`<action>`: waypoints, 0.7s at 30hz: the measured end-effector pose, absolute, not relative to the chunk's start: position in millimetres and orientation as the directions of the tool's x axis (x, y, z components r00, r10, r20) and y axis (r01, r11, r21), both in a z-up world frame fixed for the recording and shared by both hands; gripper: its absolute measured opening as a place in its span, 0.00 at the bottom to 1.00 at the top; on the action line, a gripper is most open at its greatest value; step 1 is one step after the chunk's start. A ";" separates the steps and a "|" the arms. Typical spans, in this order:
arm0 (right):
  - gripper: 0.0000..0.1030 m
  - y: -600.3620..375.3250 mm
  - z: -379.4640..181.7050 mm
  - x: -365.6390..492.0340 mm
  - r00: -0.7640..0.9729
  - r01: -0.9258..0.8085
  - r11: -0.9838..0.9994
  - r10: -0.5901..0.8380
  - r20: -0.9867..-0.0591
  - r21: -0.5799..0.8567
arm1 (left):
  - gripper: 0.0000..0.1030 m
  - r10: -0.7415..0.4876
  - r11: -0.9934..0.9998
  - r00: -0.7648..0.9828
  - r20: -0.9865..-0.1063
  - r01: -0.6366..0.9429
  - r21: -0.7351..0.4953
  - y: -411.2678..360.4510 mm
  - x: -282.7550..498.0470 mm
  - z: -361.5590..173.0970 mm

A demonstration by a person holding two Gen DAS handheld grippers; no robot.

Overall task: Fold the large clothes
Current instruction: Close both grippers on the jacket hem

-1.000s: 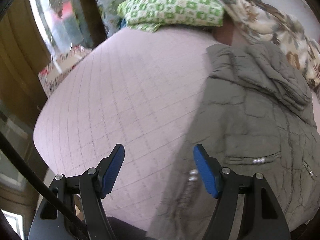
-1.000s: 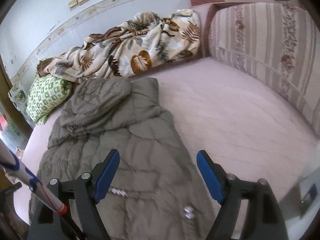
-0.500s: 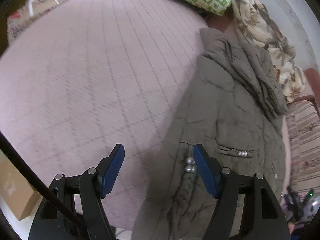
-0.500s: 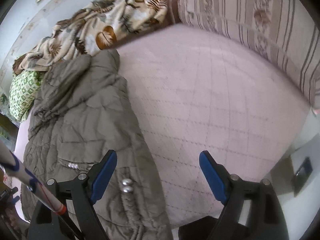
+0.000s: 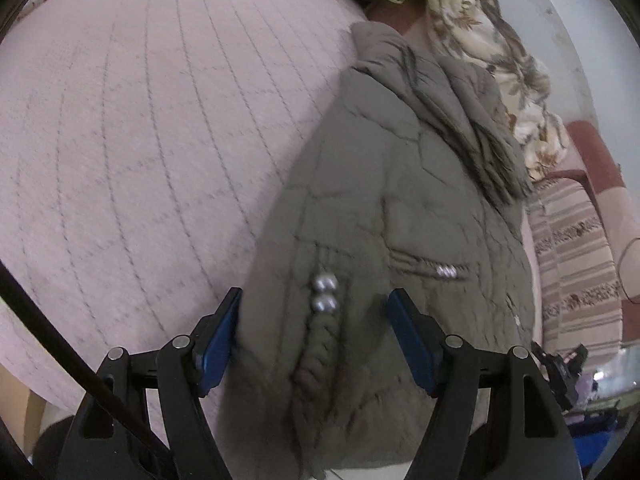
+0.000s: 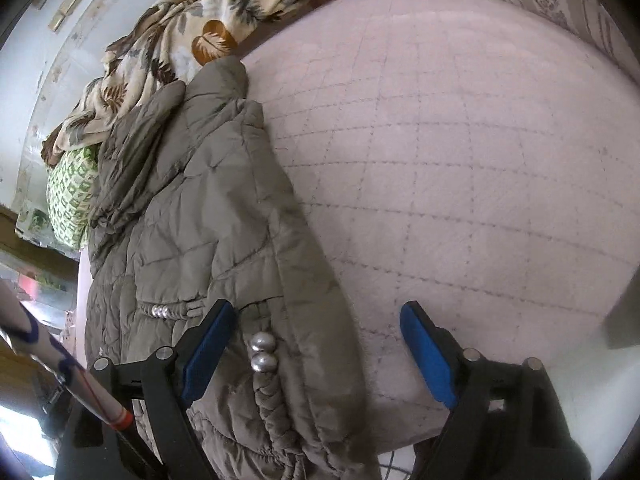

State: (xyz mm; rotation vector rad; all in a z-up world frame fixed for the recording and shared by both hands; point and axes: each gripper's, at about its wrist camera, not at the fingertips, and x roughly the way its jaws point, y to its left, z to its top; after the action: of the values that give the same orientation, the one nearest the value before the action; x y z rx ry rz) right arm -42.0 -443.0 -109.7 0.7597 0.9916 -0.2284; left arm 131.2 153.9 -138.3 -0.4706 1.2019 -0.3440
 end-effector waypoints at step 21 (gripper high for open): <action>0.71 -395.2 -121.2 -58.7 0.539 0.330 0.706 0.403 -0.739 0.626 | 0.69 -0.498 0.865 0.380 -0.780 0.156 -0.477 143.3 96.7 -142.9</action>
State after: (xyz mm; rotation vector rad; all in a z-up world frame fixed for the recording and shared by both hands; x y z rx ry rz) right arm -58.7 -395.2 -121.2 0.8235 1.0324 0.0495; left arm 96.7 143.3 -142.9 -0.3515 1.1085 -0.4287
